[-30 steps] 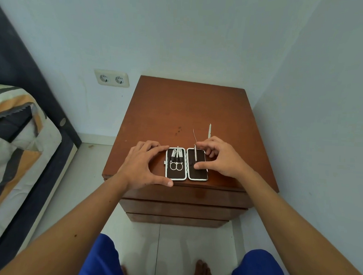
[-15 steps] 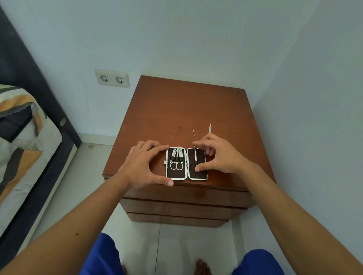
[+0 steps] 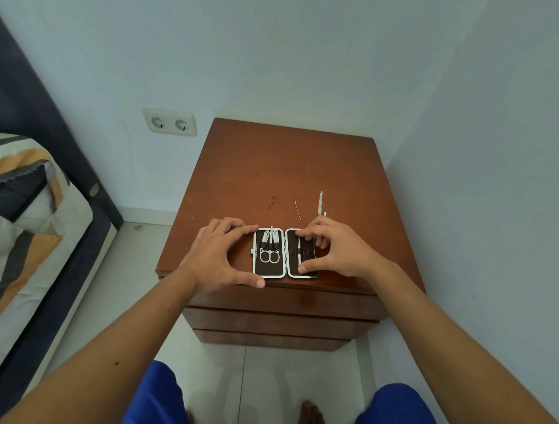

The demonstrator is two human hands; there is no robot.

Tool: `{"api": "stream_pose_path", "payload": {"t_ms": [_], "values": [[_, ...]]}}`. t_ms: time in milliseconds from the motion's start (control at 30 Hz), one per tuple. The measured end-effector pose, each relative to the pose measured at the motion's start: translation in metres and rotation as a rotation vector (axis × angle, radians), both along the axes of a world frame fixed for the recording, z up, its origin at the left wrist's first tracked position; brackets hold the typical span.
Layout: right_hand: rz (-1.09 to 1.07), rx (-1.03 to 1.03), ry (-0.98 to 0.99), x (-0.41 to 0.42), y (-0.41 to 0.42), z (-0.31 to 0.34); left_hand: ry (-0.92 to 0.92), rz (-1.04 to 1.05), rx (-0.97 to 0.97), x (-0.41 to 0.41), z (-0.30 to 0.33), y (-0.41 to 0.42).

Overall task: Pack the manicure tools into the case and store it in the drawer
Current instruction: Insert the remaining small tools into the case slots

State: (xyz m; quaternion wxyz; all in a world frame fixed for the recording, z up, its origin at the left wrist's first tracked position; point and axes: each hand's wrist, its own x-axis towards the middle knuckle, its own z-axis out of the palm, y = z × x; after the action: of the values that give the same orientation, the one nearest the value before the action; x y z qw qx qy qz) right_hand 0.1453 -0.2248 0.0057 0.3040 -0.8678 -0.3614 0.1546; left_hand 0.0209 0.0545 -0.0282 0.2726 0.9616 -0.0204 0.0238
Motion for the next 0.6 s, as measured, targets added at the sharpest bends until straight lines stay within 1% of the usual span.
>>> {"api": "stream_pose_path", "payload": {"t_ms": [200, 300, 400, 500, 600], "values": [[-0.035, 0.051, 0.038, 0.002, -0.002, 0.0, -0.003, 0.0, -0.008, -0.001, 0.001, -0.001], [-0.09, 0.148, 0.072, 0.007, -0.004, 0.0, -0.006, -0.002, -0.01, -0.001, 0.001, 0.0], [-0.217, 0.19, 0.009, 0.02, -0.001, -0.001, -0.008, -0.003, -0.005, -0.001, 0.001, -0.001], [-0.404, 0.195, -0.086, 0.039, 0.004, -0.004, -0.011, -0.004, 0.01, -0.001, 0.0, -0.001], [-0.557, 0.124, -0.118, 0.057, 0.004, -0.005, -0.011, -0.003, 0.013, -0.001, -0.001, -0.001]]}}
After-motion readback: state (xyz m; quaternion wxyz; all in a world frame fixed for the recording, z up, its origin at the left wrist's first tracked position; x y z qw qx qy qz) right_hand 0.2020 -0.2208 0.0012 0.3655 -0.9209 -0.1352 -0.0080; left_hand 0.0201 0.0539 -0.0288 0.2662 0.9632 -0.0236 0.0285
